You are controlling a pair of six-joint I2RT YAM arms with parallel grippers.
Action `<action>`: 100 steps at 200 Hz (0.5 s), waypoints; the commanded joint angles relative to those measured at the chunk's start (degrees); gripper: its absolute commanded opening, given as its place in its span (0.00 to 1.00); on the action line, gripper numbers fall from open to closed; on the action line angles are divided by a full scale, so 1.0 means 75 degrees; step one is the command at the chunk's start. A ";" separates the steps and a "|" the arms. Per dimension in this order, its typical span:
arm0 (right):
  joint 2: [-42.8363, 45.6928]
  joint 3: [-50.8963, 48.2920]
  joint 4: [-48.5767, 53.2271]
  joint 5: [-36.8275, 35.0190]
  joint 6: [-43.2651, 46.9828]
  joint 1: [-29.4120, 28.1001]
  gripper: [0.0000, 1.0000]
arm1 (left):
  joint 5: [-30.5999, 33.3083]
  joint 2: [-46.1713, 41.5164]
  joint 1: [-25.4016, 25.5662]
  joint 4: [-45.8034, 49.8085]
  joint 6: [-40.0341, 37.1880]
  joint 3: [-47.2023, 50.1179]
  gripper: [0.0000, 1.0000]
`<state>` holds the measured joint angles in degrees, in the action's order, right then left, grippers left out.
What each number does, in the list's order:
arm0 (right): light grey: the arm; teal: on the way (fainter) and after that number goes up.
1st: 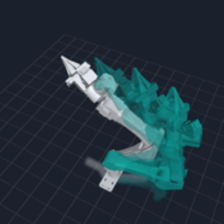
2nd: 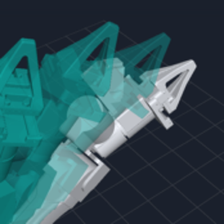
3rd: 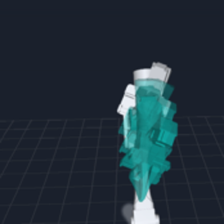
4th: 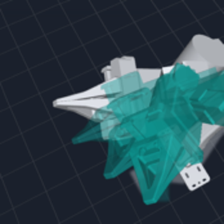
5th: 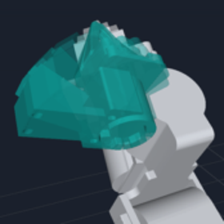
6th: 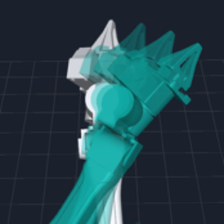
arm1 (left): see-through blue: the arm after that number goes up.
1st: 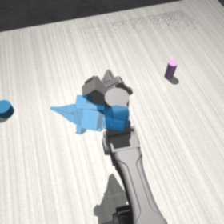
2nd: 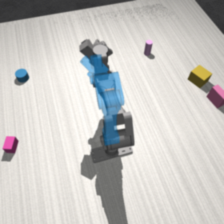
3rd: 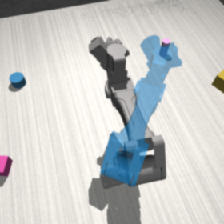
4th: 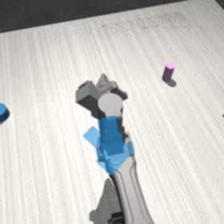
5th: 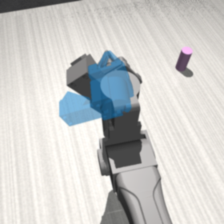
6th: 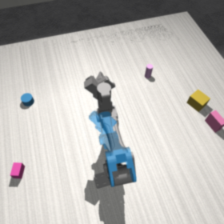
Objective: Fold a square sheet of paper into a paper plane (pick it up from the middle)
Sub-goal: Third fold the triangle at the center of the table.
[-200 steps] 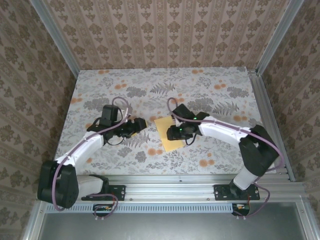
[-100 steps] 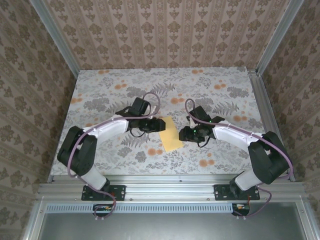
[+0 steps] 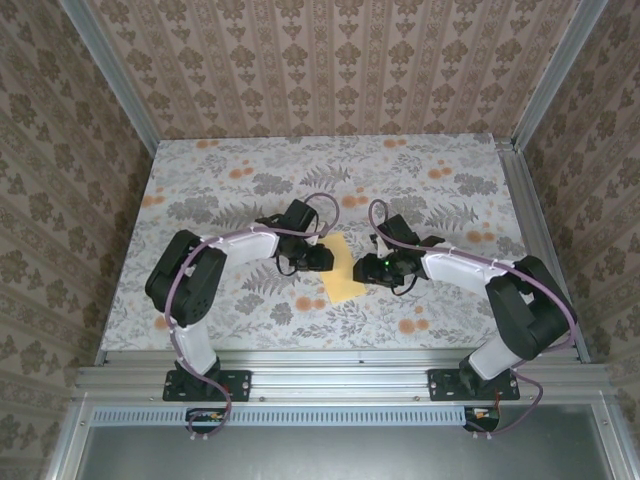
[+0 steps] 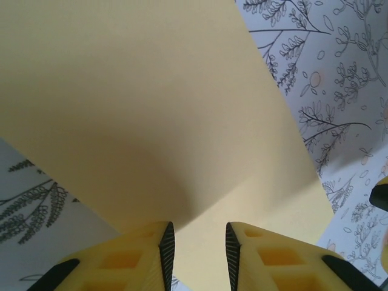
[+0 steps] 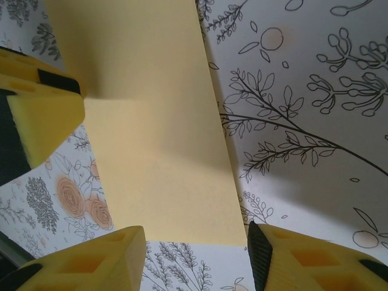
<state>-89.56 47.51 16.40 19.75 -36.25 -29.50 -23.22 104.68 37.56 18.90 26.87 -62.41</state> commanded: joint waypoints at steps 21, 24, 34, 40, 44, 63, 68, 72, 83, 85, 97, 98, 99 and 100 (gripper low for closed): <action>-0.0274 0.0004 -0.0165 0.0220 -0.0106 0.0017 0.52 | 0.0248 0.0302 0.0031 0.0376 -0.0440 -0.0120 0.30; -0.0302 0.0006 -0.0181 0.0226 -0.0112 0.0012 0.52 | 0.0259 0.0323 0.0031 0.0381 -0.0442 -0.0113 0.30; -0.0339 0.0006 -0.0243 0.0287 -0.0127 0.0012 0.52 | 0.0260 0.0375 0.0031 0.0387 -0.0454 -0.0104 0.29; -0.0381 0.0005 -0.0292 0.0338 -0.0146 0.0019 0.52 | 0.0257 0.0406 0.0031 0.0393 -0.0474 -0.0104 0.29; -0.0396 0.0006 -0.0309 0.0363 -0.0155 0.0013 0.52 | 0.0259 0.0421 0.0031 0.0392 -0.0469 -0.0096 0.29; -0.0486 -0.0036 -0.0516 0.0544 -0.0228 0.0019 0.52 | 0.0209 0.0456 0.0031 0.0376 -0.0497 -0.0070 0.29; -0.0513 -0.0042 -0.0550 0.0581 -0.0249 0.0013 0.52 | 0.0211 0.0465 0.0025 0.0375 -0.0505 -0.0075 0.29; -0.0552 -0.0043 -0.0558 0.0609 -0.0258 0.0018 0.52 | 0.0221 0.0468 0.0022 0.0379 -0.0504 -0.0071 0.29; -0.0637 -0.0018 -0.0532 0.0621 -0.0244 0.0018 0.52 | 0.0237 0.0480 0.0019 0.0394 -0.0520 -0.0069 0.28; -0.0649 -0.0024 -0.0525 0.0618 -0.0236 0.0019 0.52 | 0.0231 0.0474 0.0019 0.0392 -0.0529 -0.0063 0.28; -0.0658 -0.0029 -0.0500 0.0581 -0.0218 0.0012 0.53 | 0.0233 0.0491 0.0007 0.0382 -0.0545 -0.0039 0.28; -0.0657 -0.0029 -0.0506 0.0580 -0.0218 0.0016 0.53 | 0.0229 0.0491 0.0007 0.0379 -0.0541 -0.0030 0.28; -0.0657 -0.0035 -0.0508 0.0579 -0.0218 0.0011 0.53 | 0.0233 0.0491 0.0007 0.0377 -0.0538 -0.0020 0.29; -0.0663 -0.0032 -0.0510 0.0578 -0.0223 0.0015 0.53 | 0.0229 0.0491 0.0002 0.0376 -0.0543 -0.0015 0.28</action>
<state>-93.49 47.51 13.23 22.76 -37.32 -29.50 -22.44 106.41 37.52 19.75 24.51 -62.43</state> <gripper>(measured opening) 0.525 0.285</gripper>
